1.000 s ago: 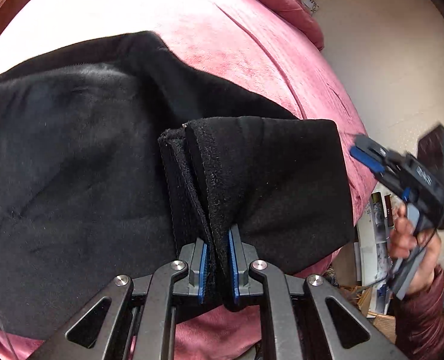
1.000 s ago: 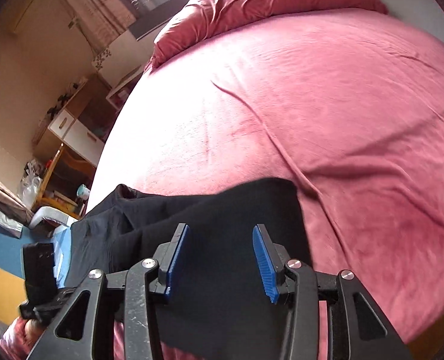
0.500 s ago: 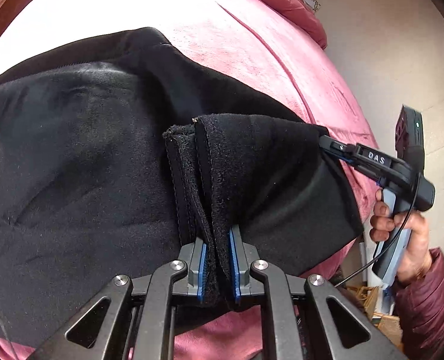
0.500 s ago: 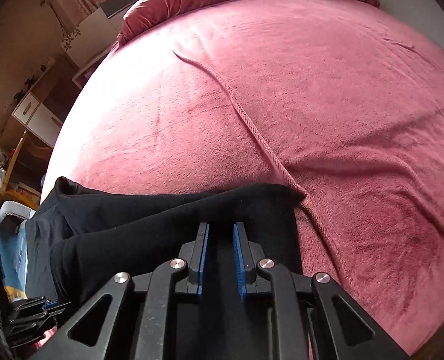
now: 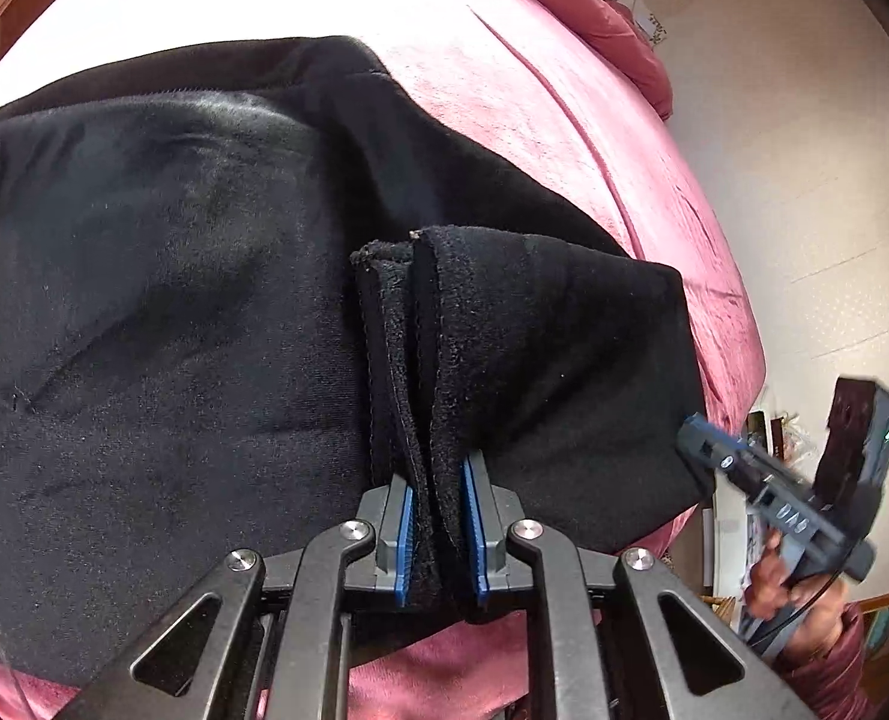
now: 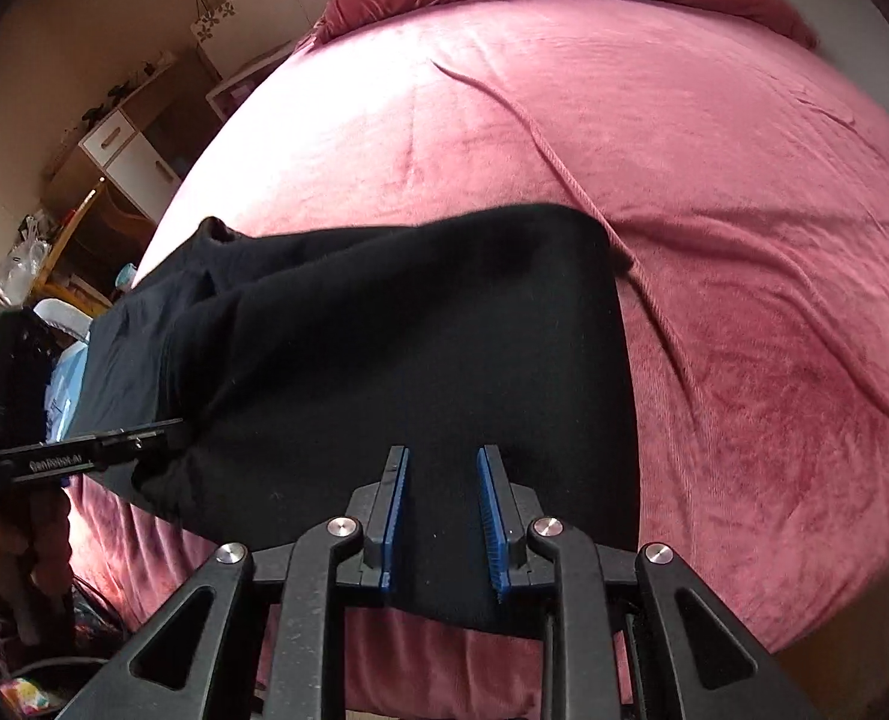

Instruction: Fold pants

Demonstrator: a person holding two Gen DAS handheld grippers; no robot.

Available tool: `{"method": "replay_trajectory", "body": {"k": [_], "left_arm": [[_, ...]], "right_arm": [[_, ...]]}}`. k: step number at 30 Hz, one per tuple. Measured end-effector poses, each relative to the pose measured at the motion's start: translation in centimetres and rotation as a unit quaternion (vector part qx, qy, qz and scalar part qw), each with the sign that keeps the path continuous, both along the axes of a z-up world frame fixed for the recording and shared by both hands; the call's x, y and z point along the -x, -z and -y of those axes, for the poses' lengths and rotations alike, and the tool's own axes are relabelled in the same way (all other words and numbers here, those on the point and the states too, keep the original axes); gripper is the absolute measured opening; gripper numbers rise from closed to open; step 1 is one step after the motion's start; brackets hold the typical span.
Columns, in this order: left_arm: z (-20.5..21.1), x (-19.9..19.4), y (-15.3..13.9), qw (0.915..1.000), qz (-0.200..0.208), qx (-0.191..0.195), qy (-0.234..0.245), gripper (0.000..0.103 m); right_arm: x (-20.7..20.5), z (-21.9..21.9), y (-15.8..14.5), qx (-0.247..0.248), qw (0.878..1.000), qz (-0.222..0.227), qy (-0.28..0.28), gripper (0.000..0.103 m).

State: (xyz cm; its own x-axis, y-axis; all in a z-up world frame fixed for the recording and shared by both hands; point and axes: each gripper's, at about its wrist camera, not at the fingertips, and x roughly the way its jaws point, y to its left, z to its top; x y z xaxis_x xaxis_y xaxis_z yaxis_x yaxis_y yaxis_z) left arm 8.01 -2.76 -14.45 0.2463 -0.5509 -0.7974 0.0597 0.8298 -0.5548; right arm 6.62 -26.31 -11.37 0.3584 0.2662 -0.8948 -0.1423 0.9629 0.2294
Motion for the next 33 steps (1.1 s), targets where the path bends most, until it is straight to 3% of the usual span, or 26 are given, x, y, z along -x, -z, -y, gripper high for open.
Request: {"method": "replay_trajectory", "body": {"k": [8,12,21,33], "left_arm": [[-1.7,1.4,-1.9,0.9994,0.015,-0.017,-0.028,0.026],[-4.2,2.4,-3.0,0.9966,0.021,-0.035,-0.071,0.028],[-11.8,6.0,-4.8,0.9782,0.032,-0.075,-0.191,0.028],[-17.5,8.4,-4.9,0.9612,0.012,-0.076,-0.265,0.029]], "right_arm": [[-0.1,-1.7,0.8,0.036,0.999,0.01,0.001,0.025],[0.1,-2.6,-0.3,0.047,0.999,0.017,0.002,0.03],[0.5,-7.9,-3.0,0.017,0.997,0.051,-0.051,0.033],[0.5,-13.1,-0.2,0.012,0.994,0.011,-0.104,0.033]]}}
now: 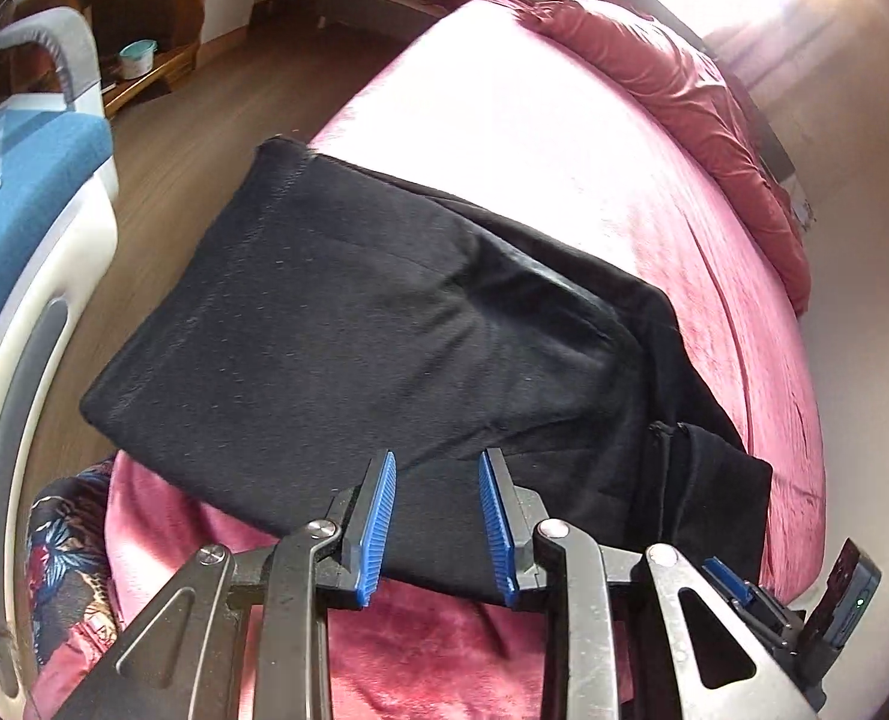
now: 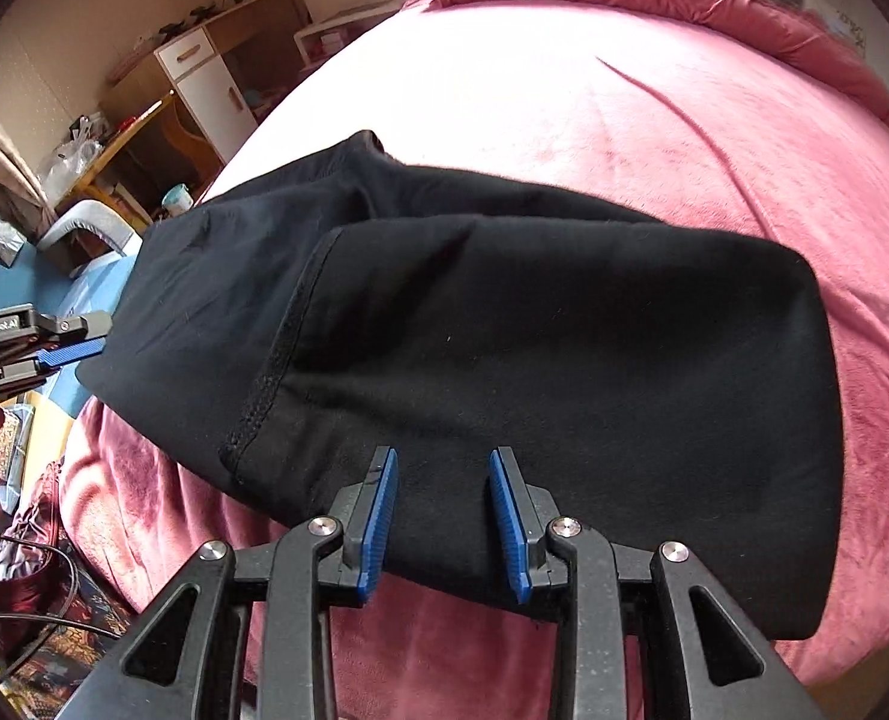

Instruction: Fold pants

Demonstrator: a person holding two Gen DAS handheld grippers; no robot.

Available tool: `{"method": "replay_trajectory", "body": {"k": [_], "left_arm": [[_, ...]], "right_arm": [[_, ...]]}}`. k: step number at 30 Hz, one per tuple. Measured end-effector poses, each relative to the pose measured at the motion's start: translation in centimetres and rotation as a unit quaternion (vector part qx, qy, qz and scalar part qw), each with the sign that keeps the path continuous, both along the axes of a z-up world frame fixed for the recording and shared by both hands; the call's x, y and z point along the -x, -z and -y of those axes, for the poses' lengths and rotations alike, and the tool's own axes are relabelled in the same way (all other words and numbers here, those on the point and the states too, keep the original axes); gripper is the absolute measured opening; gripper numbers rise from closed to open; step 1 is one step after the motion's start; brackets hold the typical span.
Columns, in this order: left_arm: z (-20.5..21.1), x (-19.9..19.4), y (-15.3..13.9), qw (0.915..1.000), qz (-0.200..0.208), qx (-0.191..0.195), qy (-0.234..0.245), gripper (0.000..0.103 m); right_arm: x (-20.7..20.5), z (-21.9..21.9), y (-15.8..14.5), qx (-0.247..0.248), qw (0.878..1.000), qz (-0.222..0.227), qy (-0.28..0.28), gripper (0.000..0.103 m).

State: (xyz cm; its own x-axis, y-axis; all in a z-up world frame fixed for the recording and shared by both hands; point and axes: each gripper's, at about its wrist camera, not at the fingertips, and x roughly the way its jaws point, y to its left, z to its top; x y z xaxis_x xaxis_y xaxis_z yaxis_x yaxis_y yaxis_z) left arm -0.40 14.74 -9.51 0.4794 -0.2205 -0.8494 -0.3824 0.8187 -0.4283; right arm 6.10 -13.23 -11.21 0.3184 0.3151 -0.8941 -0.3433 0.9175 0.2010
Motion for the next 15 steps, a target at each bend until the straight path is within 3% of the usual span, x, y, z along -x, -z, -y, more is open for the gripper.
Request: {"method": "replay_trajectory", "body": {"k": [4,7,10,13,15], "left_arm": [[-3.5,1.6,0.7,0.998,-0.01,0.043,-0.045,0.029],[-6.9,3.3,1.4,0.9907,-0.019,0.087,-0.103,0.029],[-10.0,5.8,2.7,0.9745,-0.028,0.136,-0.177,0.029],[-12.3,7.8,4.7,0.9519,-0.038,0.201,-0.228,0.029],[-13.1,8.4,5.8,0.9418,-0.047,0.222,-0.248,0.029]], "right_arm": [[0.2,-0.1,0.5,-0.002,1.0,-0.004,-0.001,0.04],[0.0,-0.2,0.7,-0.005,1.0,-0.005,0.002,0.043],[0.0,-0.1,0.9,-0.009,1.0,-0.006,0.004,0.045],[-0.1,-0.1,1.2,-0.012,1.0,-0.007,0.005,0.047],[-0.2,-0.1,1.2,-0.014,1.0,-0.007,0.006,0.047]]}}
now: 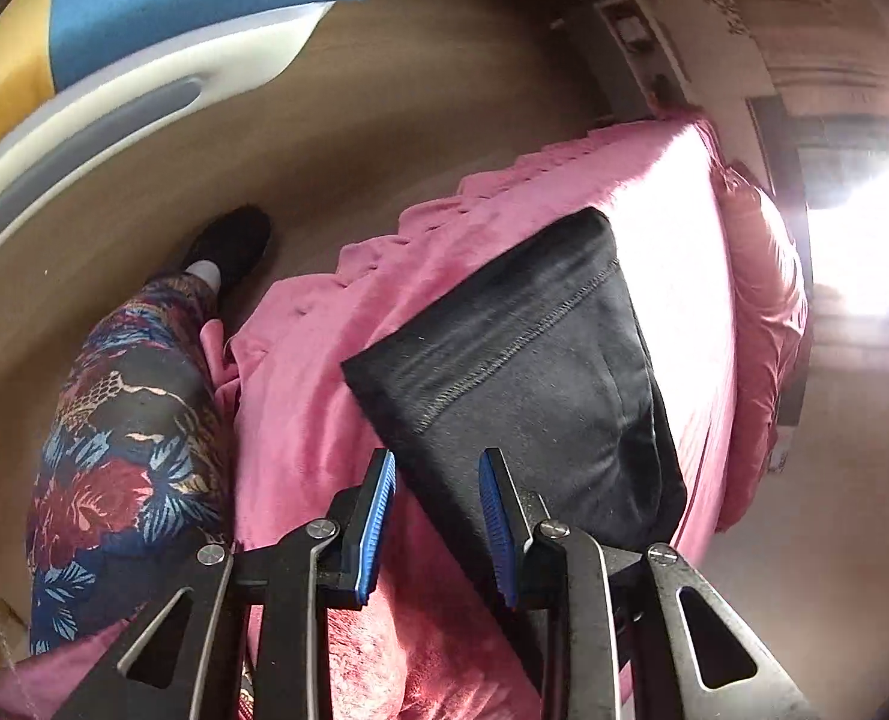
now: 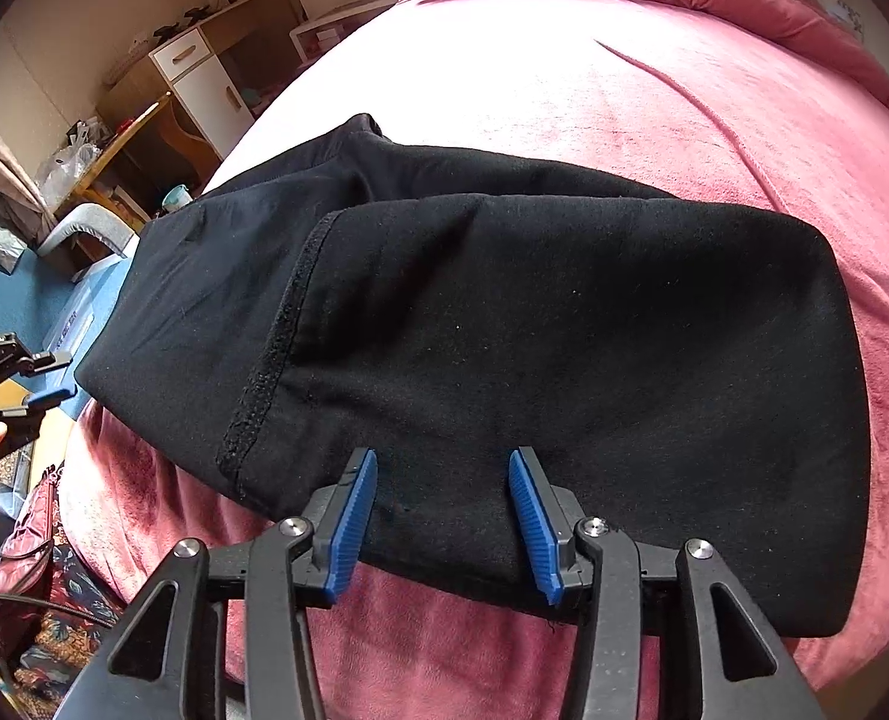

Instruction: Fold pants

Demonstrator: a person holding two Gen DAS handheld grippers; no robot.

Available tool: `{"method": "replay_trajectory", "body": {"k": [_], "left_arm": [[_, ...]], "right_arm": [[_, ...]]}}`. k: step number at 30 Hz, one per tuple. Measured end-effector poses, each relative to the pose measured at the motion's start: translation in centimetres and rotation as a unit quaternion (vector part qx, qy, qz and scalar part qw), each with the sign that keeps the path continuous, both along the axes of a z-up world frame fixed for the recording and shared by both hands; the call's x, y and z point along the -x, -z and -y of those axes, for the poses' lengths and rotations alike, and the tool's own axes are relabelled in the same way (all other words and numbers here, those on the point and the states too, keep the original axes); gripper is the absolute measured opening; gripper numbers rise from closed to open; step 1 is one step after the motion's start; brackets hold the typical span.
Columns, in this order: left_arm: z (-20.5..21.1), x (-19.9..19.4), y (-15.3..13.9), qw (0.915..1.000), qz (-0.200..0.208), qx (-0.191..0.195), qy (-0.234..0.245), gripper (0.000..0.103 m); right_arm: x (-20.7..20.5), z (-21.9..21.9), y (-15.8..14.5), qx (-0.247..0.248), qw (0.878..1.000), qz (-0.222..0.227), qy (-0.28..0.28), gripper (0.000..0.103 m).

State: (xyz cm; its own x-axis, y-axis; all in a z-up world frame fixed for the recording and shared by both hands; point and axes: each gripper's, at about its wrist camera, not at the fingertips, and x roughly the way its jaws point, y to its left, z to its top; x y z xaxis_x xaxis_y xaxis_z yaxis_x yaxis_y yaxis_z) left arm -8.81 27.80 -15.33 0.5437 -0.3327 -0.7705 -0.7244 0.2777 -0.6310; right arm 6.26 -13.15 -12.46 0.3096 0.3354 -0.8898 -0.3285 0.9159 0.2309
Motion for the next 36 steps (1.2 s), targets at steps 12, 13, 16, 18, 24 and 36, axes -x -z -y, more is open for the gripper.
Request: {"method": "replay_trajectory", "body": {"k": [12,13,16,18,24,36], "left_arm": [[-0.8,-1.3,3.2,0.9997,-0.012,0.002,-0.019,0.029],[-0.8,-1.6,3.4,0.9997,-0.011,0.002,-0.02,0.029],[-0.8,-1.8,3.6,0.9997,-0.001,-0.003,-0.024,0.027],[-0.5,-1.9,3.0,0.9996,0.006,-0.025,-0.013,0.02],[1.2,-3.0,-1.4,0.9917,0.063,-0.107,0.032,0.013],[19.2,-7.9,-12.7,0.8482,0.281,-0.244,0.377,0.013]], "right_arm": [[0.1,0.0,0.0,0.005,1.0,0.0,0.001,0.048],[0.1,0.0,0.0,0.006,1.0,0.0,0.001,0.048],[0.0,-0.1,0.0,0.009,1.0,0.0,-0.001,0.049],[0.1,-0.2,0.1,0.009,1.0,0.0,0.0,0.049],[0.1,0.0,0.1,0.005,1.0,0.0,0.001,0.05],[-1.9,2.2,-3.8,-0.157,0.987,-0.023,0.028,0.051]]}}
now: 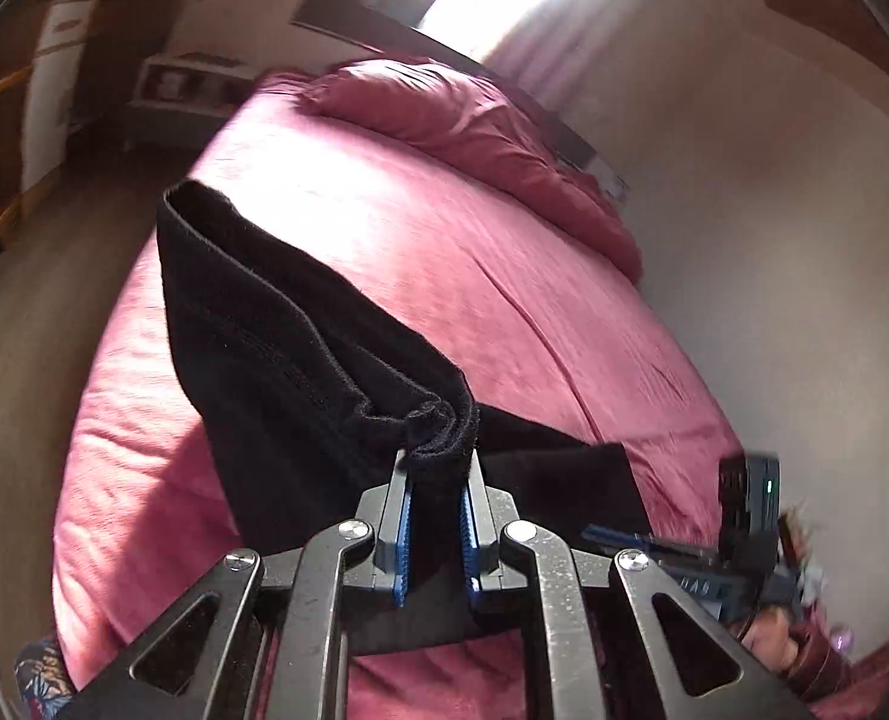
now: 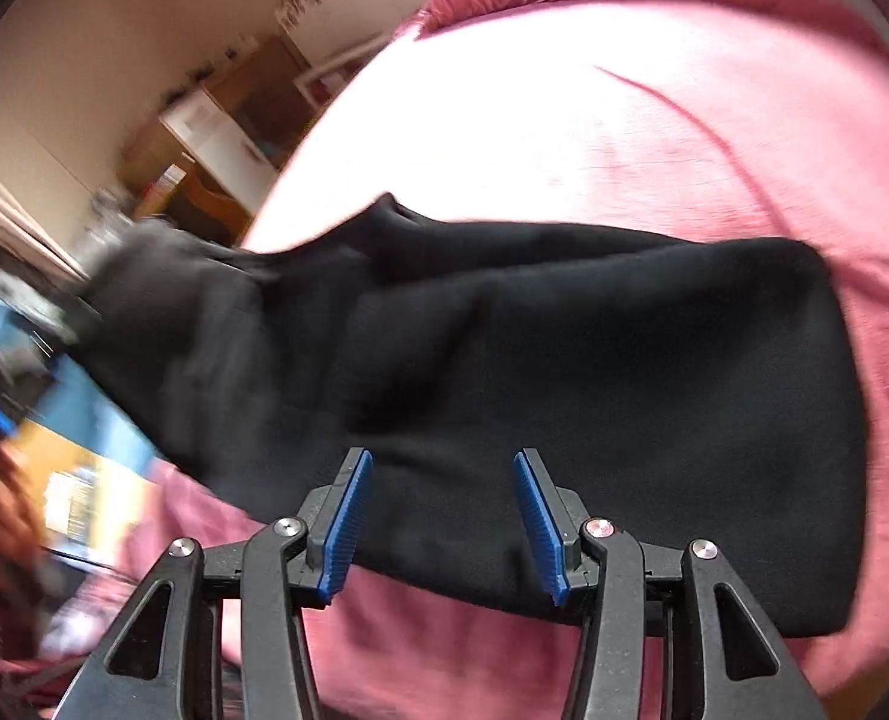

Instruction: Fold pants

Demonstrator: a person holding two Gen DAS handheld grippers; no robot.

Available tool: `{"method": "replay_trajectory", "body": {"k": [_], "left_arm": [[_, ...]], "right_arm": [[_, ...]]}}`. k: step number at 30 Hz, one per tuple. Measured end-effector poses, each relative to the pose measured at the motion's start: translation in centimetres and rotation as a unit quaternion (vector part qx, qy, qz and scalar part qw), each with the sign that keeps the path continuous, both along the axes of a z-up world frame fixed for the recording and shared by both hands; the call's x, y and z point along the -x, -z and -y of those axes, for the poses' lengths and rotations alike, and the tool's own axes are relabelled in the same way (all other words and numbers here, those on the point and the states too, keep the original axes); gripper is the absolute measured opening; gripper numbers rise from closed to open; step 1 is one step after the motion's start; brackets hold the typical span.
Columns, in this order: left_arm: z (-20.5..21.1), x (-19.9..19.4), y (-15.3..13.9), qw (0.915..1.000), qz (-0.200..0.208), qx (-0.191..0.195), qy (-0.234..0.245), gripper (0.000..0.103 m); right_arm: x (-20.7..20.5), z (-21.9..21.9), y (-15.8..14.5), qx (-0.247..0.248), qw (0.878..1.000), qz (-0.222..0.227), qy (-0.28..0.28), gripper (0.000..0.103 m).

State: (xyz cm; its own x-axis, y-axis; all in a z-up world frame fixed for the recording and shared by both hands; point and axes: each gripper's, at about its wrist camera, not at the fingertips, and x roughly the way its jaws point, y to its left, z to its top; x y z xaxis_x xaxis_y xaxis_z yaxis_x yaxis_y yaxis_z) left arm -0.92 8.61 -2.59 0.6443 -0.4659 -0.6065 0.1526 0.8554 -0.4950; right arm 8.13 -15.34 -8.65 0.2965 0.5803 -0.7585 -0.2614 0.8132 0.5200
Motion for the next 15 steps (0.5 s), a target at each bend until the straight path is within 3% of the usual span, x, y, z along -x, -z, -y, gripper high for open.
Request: {"method": "replay_trajectory", "body": {"k": [4,6,15], "left_arm": [[4.3,-0.2,1.2,0.9973,-0.011,-0.025,0.067,0.013],[5.4,-0.1,1.8,0.9958,-0.019,-0.031,0.083,0.013],[6.6,0.2,2.3,0.9936,-0.031,-0.05,0.096,0.013]], "right_arm": [[-2.2,-1.2,-0.8,-0.123,0.991,-0.037,-0.019,0.065],[-3.3,-2.5,-0.9,-0.156,0.986,-0.051,-0.033,0.066],[-6.0,-9.5,0.8,-0.107,0.988,-0.079,-0.08,0.065]]}}
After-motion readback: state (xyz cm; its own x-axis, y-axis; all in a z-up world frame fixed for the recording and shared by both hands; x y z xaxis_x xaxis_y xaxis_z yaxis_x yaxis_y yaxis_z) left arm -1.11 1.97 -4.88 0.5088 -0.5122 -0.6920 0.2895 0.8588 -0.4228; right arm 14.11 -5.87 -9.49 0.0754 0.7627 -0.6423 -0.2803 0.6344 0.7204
